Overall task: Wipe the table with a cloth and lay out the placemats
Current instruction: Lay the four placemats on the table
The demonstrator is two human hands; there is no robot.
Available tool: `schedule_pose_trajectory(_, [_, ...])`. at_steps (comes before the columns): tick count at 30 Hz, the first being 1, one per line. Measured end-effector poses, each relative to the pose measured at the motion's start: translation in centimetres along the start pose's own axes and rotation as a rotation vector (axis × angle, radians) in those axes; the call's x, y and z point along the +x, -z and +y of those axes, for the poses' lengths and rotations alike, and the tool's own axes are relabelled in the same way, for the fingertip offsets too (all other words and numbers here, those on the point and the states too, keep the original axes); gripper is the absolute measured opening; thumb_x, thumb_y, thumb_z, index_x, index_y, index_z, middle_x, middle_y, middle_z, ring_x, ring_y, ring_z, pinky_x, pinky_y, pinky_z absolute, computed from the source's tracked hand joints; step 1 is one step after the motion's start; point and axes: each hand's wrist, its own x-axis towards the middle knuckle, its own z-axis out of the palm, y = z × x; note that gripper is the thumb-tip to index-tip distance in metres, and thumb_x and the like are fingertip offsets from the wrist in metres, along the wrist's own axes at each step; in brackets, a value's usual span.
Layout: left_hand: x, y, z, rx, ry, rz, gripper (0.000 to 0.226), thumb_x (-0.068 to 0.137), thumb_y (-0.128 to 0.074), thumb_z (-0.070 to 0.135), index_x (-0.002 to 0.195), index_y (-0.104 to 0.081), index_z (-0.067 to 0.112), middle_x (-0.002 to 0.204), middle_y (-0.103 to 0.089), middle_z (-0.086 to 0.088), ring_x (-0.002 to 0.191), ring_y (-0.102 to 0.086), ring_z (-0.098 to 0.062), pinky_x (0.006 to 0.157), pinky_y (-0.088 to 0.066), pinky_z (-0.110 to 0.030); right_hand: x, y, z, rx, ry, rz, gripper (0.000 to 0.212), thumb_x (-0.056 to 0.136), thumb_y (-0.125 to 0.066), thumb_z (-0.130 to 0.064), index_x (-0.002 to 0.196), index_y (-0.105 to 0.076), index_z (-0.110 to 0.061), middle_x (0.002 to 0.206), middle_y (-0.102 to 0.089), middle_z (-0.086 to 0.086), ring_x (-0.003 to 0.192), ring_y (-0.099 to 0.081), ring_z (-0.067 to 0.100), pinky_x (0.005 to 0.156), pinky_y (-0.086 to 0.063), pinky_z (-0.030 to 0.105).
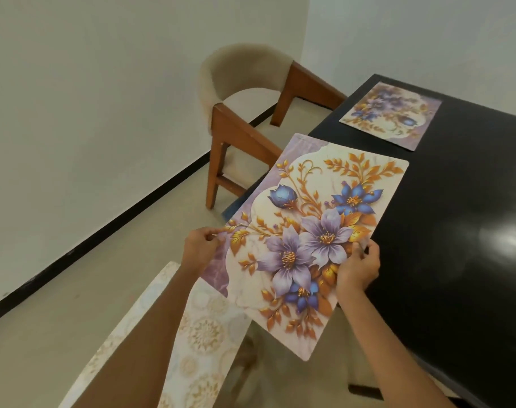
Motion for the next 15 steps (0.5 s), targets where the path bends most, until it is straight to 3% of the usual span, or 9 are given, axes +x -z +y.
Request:
schedule_pose_trajectory(5, [2.9,-5.3,5.2,-0.029,-0.033,-0.058,0.019,0.093,-0.059,0.013,0.108,-0.070,0.012,0.100,-0.068,-0.006,0.093,-0.062,-0.022,0.084,-0.053,-0.034,7.6,0.5,-2.5,0.005,-0.047,-0.017,0.025,0.101,-0.046,-0.017,0.124,-0.056,-0.016,0.108,-0.053,-0.002,0.098,-0.052,0.013,0.079,-0.045,0.032])
schedule_pose_trajectory(9, [5.2,-9.1,7.7,-0.040,-0.013,-0.052,0.018,0.095,-0.057,0.017,0.108,-0.068,0.012,0.100,-0.067,-0.005,0.094,-0.064,-0.019,0.070,-0.048,-0.019,12.4,0.6,-3.6,0.012,-0.073,-0.078,0.027,0.102,-0.044,-0.029,0.122,-0.057,-0.015,0.109,-0.056,0.002,0.096,-0.056,0.016,0.070,-0.046,0.027])
schedule_pose_trajectory(15, [8.4,-12.7,9.9,0.007,-0.033,-0.058,0.019,0.096,-0.053,0.010,0.109,-0.066,0.006,0.100,-0.066,-0.005,0.089,-0.058,-0.014,0.061,-0.042,-0.008,17.5,-0.6,-3.3,-0.022,-0.206,-0.163,0.023,0.096,-0.053,-0.027,0.109,-0.064,-0.012,0.098,-0.064,0.006,0.084,-0.061,0.020,0.069,-0.048,0.032])
